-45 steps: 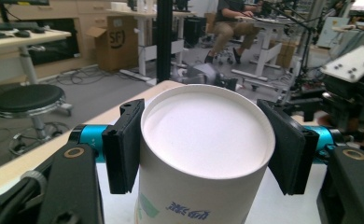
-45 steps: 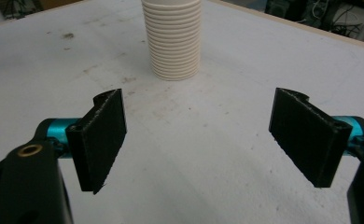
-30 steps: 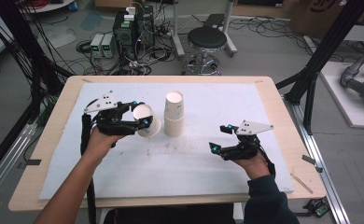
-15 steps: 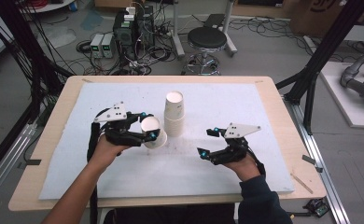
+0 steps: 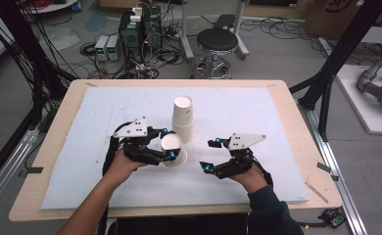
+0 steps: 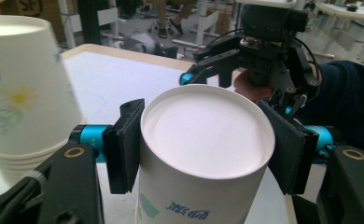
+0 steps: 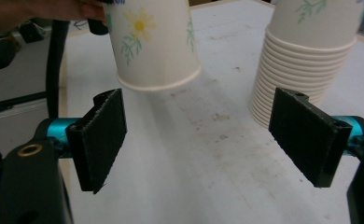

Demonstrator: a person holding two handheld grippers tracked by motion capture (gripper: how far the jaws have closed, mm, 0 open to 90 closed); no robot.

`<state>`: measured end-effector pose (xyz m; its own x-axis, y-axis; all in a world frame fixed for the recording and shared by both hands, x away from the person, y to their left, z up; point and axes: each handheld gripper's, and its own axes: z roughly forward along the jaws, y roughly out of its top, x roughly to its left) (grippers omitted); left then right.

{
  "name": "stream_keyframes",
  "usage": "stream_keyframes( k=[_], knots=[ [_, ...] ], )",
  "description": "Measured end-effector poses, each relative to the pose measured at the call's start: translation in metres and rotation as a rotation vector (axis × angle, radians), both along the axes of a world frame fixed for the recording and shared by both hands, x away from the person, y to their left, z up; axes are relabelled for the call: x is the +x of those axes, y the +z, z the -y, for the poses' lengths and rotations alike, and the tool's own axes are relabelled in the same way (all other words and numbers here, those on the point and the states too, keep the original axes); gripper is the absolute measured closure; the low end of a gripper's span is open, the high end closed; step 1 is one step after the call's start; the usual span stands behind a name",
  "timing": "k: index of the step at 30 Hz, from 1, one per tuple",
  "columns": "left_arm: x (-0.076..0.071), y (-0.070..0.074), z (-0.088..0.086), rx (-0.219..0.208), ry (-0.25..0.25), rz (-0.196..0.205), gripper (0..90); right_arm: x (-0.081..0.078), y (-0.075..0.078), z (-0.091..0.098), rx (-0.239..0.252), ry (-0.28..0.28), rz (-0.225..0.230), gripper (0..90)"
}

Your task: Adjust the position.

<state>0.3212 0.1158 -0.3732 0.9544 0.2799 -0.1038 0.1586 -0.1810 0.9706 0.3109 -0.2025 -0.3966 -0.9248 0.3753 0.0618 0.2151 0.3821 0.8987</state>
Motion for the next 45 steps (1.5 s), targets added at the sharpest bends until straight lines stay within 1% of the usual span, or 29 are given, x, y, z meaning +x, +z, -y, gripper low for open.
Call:
stream_keyframes(
  k=[1, 2, 5, 6, 9, 12, 14, 17, 19, 22, 23, 26, 29, 31, 36, 37, 40, 41, 42, 44, 45],
  knots=[
    [0.000, -0.001, 0.004, -0.005, -0.020, -0.003, 35.7, 0.000, 0.000, -0.004, 0.003, 0.016, 0.004, 19.2],
    [0.000, -0.001, 0.004, -0.005, -0.020, -0.003, 35.7, 0.000, -0.001, -0.005, 0.002, 0.023, 0.001, 19.3],
    [-0.001, -0.002, 0.010, -0.005, -0.041, -0.010, 35.7, -0.001, -0.001, -0.008, -0.003, 0.036, 0.001, 19.2],
    [-0.001, -0.002, 0.011, -0.003, -0.047, -0.011, 35.7, -0.002, -0.001, -0.011, -0.003, 0.048, 0.001, 19.3],
    [-0.001, -0.003, 0.015, -0.002, -0.064, -0.014, 35.8, -0.002, -0.002, -0.012, -0.004, 0.054, 0.000, 19.3],
    [-0.002, -0.004, 0.018, -0.012, -0.077, -0.021, 35.8, -0.003, -0.002, -0.014, 0.000, 0.062, -0.002, 19.3],
    [-0.002, -0.004, 0.021, -0.019, -0.091, -0.027, 35.8, -0.004, -0.003, -0.017, 0.000, 0.079, -0.004, 19.3],
    [-0.003, -0.004, 0.024, -0.019, -0.101, -0.032, 35.8, -0.004, -0.004, -0.019, 0.003, 0.092, -0.005, 19.3],
    [-0.003, -0.004, 0.026, -0.017, -0.111, -0.029, 35.8, -0.005, -0.004, -0.023, 0.003, 0.108, -0.009, 19.3],
    [-0.003, -0.005, 0.029, -0.031, -0.122, -0.035, 35.8, -0.006, -0.005, -0.025, 0.010, 0.119, -0.015, 19.3],
    [-0.003, -0.005, 0.030, -0.038, -0.134, -0.038, 35.8, -0.006, -0.005, -0.027, 0.013, 0.124, -0.017, 19.3],
    [-0.003, -0.005, 0.032, -0.041, -0.143, -0.041, 35.8, -0.006, -0.007, -0.030, 0.023, 0.140, -0.020, 19.3],
    [-0.003, -0.005, 0.034, -0.051, -0.157, -0.046, 35.8, -0.006, -0.007, -0.032, 0.021, 0.148, -0.021, 19.3],
    [-0.003, -0.005, 0.035, -0.068, -0.164, -0.054, 35.8, -0.006, -0.008, -0.033, 0.029, 0.159, -0.027, 19.3],
    [-0.003, -0.005, 0.037, -0.085, -0.177, -0.059, 35.8, -0.006, -0.010, -0.035, 0.039, 0.167, -0.031, 20.1],
    [-0.003, -0.006, 0.038, -0.088, -0.177, -0.058, 35.9, -0.005, -0.011, -0.035, 0.050, 0.180, -0.046, 25.3],
    [-0.003, -0.006, 0.038, -0.083, -0.179, -0.059, 36.0, -0.004, -0.012, -0.034, 0.057, 0.191, -0.047, 27.8],
    [-0.003, -0.006, 0.038, -0.082, -0.180, -0.059, 36.2, -0.004, -0.012, -0.034, 0.054, 0.193, -0.048, 31.1],
    [-0.003, -0.006, 0.038, -0.081, -0.181, -0.058, 36.2, -0.004, -0.012, -0.034, 0.054, 0.193, -0.048, 31.1],
    [-0.003, -0.006, 0.038, -0.076, -0.181, -0.054, 35.6, -0.004, -0.012, -0.033, 0.042, 0.199, -0.038, 34.2],
    [-0.003, -0.006, 0.038, -0.075, -0.182, -0.054, 33.8, -0.004, -0.012, -0.033, 0.041, 0.199, -0.038, 34.4]
  ],
)
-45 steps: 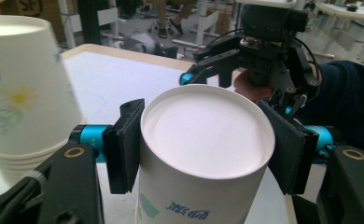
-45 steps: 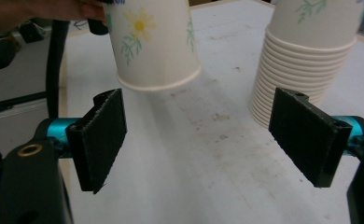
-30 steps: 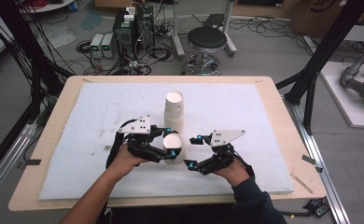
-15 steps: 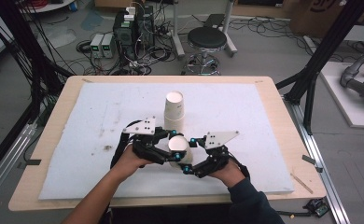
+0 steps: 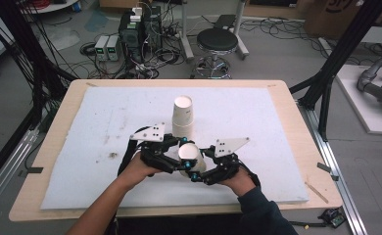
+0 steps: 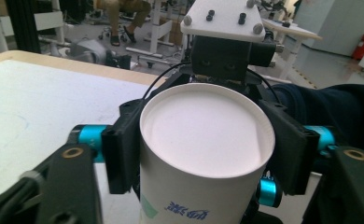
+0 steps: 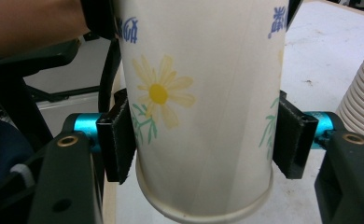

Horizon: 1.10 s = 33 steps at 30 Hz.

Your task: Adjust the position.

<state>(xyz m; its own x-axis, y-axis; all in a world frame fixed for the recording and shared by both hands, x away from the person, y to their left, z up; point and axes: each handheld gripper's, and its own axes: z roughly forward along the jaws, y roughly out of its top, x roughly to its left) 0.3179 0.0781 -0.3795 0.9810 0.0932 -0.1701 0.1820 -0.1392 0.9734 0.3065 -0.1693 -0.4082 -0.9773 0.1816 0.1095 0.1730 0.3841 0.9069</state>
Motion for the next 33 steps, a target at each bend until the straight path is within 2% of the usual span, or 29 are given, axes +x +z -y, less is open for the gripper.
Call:
stream_keyframes(
  k=[1, 2, 3, 9, 11, 14, 16, 20, 21, 24, 27, 30, 33],
  knots=[
    [-0.001, 0.000, 0.000, 0.004, 0.010, 0.010, 33.8, 0.000, 0.000, 0.000, 0.000, 0.000, 0.000, 34.4],
    [-0.002, 0.001, 0.000, 0.013, 0.034, 0.008, 26.5, 0.000, 0.000, 0.000, -0.006, 0.000, 0.000, 34.6],
    [-0.001, 0.001, -0.002, 0.033, 0.049, 0.004, 14.5, 0.000, 0.000, 0.001, -0.029, -0.003, 0.005, 34.9],
    [-0.001, 0.004, -0.012, 0.075, 0.065, 0.007, 14.6, 0.002, 0.002, 0.002, -0.084, -0.006, 0.006, 35.1],
    [0.000, 0.006, -0.016, 0.089, 0.068, 0.010, 14.6, 0.004, 0.003, 0.003, -0.133, -0.017, 0.011, 35.1],
    [0.000, 0.007, -0.021, 0.109, 0.078, 0.005, 14.6, 0.006, 0.004, 0.001, -0.157, -0.013, 0.003, 35.0],
    [0.000, 0.007, -0.026, 0.130, 0.086, 0.007, 14.6, 0.006, 0.006, 0.000, -0.181, -0.001, -0.001, 35.0],
    [-0.001, 0.007, -0.031, 0.144, 0.085, -0.002, 14.6, 0.006, 0.014, -0.005, -0.242, 0.019, 0.017, 35.0],
    [-0.002, 0.007, -0.031, 0.147, 0.087, 0.000, 14.6, 0.006, 0.014, -0.005, -0.242, 0.019, 0.017, 35.0],
    [-0.004, 0.008, -0.031, 0.175, 0.082, 0.008, 14.6, 0.007, 0.022, -0.010, -0.290, 0.041, 0.037, 35.0],
    [-0.005, 0.008, -0.029, 0.202, 0.067, 0.011, 14.6, 0.007, 0.026, -0.013, -0.308, 0.047, 0.048, 34.9],
    [-0.003, 0.010, -0.028, 0.208, 0.051, 0.013, 14.7, 0.007, 0.032, -0.017, -0.343, 0.062, 0.063, 34.9],
    [-0.001, 0.011, -0.025, 0.218, 0.038, 0.014, 14.7, 0.008, 0.032, -0.018, -0.352, 0.065, 0.060, 34.8]
  ],
)
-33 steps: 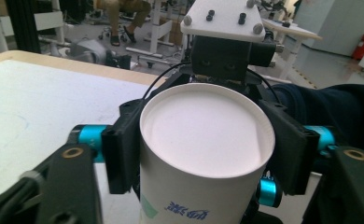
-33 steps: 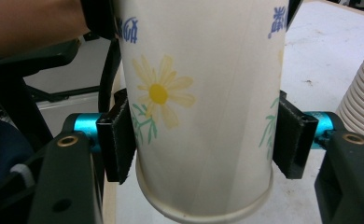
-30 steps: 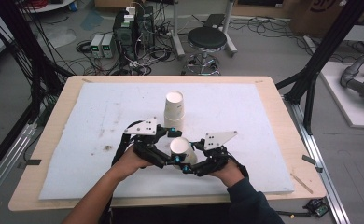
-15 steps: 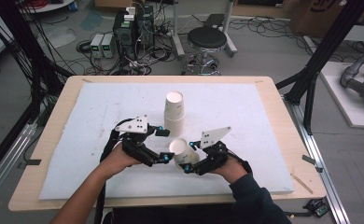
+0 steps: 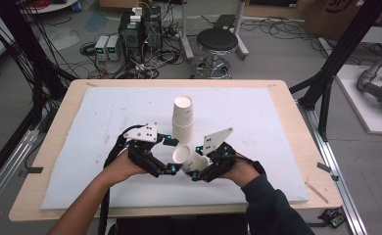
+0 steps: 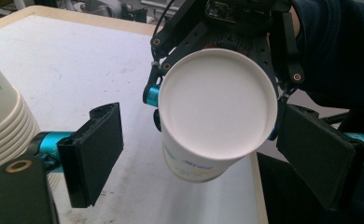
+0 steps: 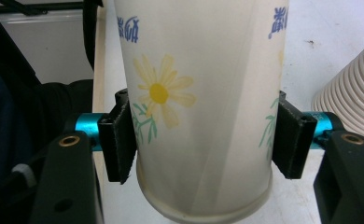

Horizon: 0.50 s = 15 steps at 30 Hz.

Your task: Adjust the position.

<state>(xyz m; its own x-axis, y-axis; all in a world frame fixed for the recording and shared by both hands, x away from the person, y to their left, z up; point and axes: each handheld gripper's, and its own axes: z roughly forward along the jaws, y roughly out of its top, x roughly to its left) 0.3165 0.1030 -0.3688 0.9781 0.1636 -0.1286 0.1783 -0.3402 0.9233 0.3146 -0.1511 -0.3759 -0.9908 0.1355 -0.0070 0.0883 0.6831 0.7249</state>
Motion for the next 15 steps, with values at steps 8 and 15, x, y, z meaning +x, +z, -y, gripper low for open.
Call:
stream_keyframes(
  k=[8, 15],
  knots=[
    [0.001, -0.001, 0.015, 0.107, -0.057, 0.018, 16.1, 0.001, -0.004, -0.007, -0.095, 0.011, -0.016, 34.3],
    [0.001, -0.003, 0.023, 0.139, -0.075, 0.017, 18.4, 0.000, -0.003, -0.011, -0.156, 0.017, -0.016, 34.0]
  ],
)
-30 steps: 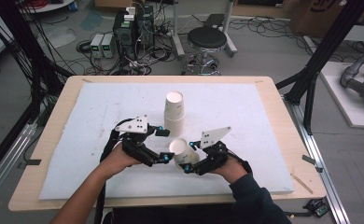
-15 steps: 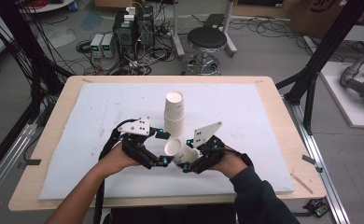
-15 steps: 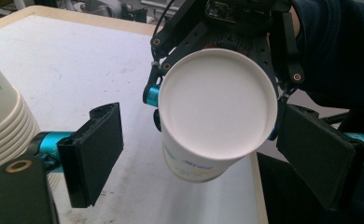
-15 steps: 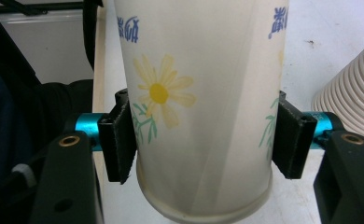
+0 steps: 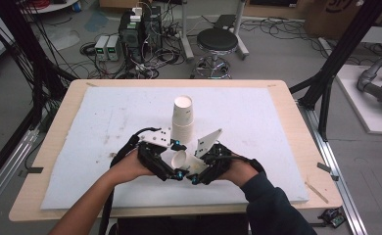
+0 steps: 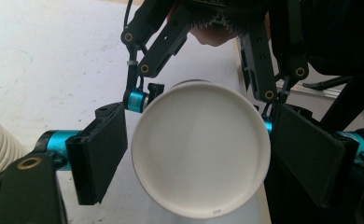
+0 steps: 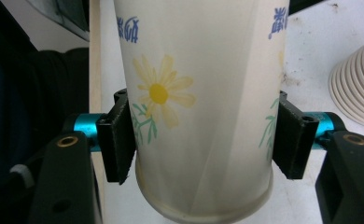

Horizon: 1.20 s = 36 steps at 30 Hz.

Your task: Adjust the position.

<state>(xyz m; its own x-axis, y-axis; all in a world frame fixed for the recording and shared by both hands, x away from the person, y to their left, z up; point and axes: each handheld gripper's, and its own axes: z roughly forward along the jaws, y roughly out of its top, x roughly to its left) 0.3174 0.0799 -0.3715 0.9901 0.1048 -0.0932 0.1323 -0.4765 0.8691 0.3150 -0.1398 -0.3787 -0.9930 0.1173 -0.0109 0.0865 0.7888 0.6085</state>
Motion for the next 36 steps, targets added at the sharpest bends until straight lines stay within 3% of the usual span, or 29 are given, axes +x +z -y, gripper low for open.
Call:
stream_keyframes(
  k=[17, 23, 27, 29, 30, 31, 35, 36],
  knots=[
    [0.005, -0.005, 0.007, 0.069, -0.049, -0.028, 35.4, -0.002, 0.000, -0.009, -0.151, 0.011, -0.006, 34.1],
    [0.006, -0.006, 0.007, 0.072, -0.067, -0.037, 36.8, -0.004, 0.001, -0.010, -0.157, 0.019, -0.013, 35.7],
    [0.005, -0.005, 0.005, 0.056, -0.065, -0.028, 37.6, -0.004, 0.001, -0.009, -0.150, 0.039, 0.012, 33.3],
    [0.006, -0.003, 0.002, 0.022, -0.046, -0.029, 37.7, -0.005, 0.002, -0.007, -0.113, 0.032, 0.039, 25.2],
    [0.006, -0.003, 0.000, 0.014, -0.043, -0.028, 37.7, -0.005, 0.004, -0.002, -0.057, 0.000, 0.037, 19.2],
    [0.007, -0.002, -0.001, -0.004, -0.036, -0.026, 37.7, -0.005, 0.004, -0.002, -0.057, 0.000, 0.037, 19.2],
    [0.006, -0.002, -0.007, -0.038, -0.022, -0.023, 37.6, -0.004, 0.006, 0.014, 0.071, -0.038, 0.020, 19.2],
    [0.006, -0.002, -0.008, -0.043, -0.016, -0.024, 37.6, -0.004, 0.006, 0.014, 0.071, -0.038, 0.020, 19.2]
  ],
)
